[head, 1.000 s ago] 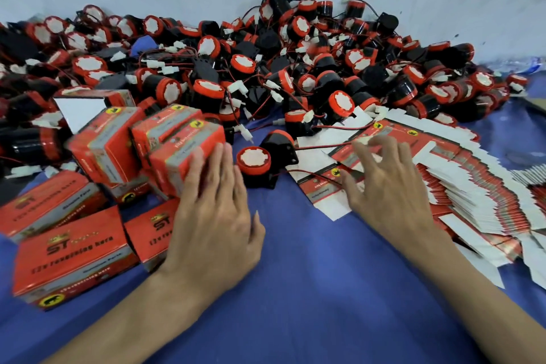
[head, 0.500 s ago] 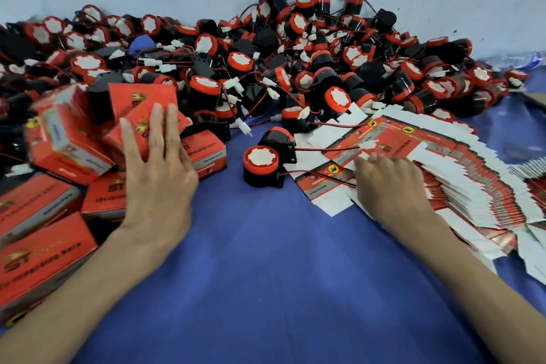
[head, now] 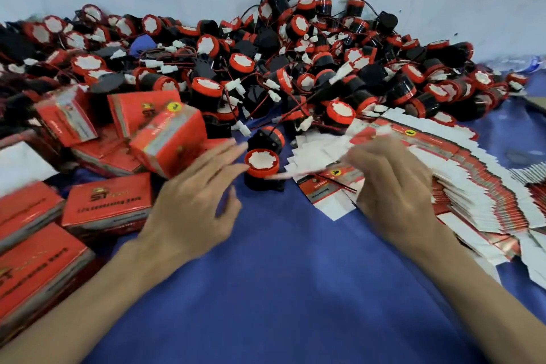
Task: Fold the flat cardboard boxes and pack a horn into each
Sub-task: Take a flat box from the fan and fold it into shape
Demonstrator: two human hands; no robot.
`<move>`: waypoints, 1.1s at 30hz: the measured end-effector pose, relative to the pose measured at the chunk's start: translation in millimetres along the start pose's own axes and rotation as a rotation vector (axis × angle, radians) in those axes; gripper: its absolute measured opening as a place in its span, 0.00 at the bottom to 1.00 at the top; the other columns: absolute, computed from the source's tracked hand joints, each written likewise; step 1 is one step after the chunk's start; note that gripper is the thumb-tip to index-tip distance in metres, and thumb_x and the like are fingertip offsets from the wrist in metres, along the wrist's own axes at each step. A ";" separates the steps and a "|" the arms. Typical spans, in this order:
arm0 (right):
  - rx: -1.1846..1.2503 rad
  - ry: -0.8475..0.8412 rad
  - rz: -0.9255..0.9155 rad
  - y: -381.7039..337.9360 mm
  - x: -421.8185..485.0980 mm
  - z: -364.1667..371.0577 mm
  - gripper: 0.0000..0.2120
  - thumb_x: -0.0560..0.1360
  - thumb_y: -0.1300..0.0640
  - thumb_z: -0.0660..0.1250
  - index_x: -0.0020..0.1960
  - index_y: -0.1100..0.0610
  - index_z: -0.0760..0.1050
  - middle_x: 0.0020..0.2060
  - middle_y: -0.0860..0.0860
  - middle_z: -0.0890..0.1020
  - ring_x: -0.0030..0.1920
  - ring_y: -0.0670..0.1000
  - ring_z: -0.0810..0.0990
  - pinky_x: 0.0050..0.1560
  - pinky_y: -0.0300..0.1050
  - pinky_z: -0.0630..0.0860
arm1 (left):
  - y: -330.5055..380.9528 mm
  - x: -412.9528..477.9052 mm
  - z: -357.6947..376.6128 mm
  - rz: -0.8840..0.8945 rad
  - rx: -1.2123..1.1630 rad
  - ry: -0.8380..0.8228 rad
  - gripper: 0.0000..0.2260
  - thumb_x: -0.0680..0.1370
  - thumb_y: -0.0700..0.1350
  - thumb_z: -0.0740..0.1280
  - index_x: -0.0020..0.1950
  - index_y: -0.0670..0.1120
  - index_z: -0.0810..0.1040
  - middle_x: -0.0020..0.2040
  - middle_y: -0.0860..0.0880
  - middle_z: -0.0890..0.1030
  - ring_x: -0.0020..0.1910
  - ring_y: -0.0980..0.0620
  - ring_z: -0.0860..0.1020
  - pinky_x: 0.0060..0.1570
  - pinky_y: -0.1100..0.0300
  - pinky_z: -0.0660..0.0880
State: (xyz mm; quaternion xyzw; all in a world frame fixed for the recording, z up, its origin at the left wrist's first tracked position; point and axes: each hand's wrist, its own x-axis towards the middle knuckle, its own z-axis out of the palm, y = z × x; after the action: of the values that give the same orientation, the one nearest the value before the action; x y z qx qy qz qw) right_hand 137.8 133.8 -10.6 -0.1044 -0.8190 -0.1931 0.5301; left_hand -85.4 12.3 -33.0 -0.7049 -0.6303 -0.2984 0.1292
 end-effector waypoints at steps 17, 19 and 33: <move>0.331 -0.480 0.094 -31.1 -0.8 -1.6 0.19 0.74 0.47 0.65 0.51 0.63 0.78 0.65 0.58 0.75 0.64 0.56 0.74 0.60 0.57 0.72 | 12.7 1.3 -4.8 -0.734 -1.906 -0.237 0.25 0.68 0.33 0.68 0.65 0.42 0.77 0.55 0.42 0.83 0.48 0.49 0.84 0.41 0.60 0.81; 0.224 -0.597 0.163 -30.1 -3.2 1.9 0.39 0.70 0.35 0.64 0.71 0.60 0.64 0.75 0.59 0.59 0.75 0.58 0.56 0.71 0.63 0.58 | 13.6 -0.8 -3.1 -0.664 -1.861 -0.294 0.22 0.66 0.35 0.68 0.60 0.45 0.81 0.54 0.42 0.83 0.48 0.48 0.84 0.40 0.60 0.80; 0.547 -0.626 0.329 -53.1 -6.0 6.0 0.40 0.73 0.41 0.67 0.76 0.60 0.58 0.65 0.51 0.69 0.63 0.50 0.65 0.65 0.47 0.66 | 38.3 -10.6 -1.7 -0.245 -1.000 -0.598 0.05 0.78 0.41 0.69 0.53 0.47 0.79 0.48 0.50 0.82 0.47 0.48 0.79 0.46 0.51 0.76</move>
State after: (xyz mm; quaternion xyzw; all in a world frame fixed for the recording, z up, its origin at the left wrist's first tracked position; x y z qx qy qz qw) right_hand 115.4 88.5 -29.1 -0.1428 -0.9335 0.1583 0.2882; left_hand -49.1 -3.8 -30.4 -0.6558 -0.4992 -0.3602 -0.4370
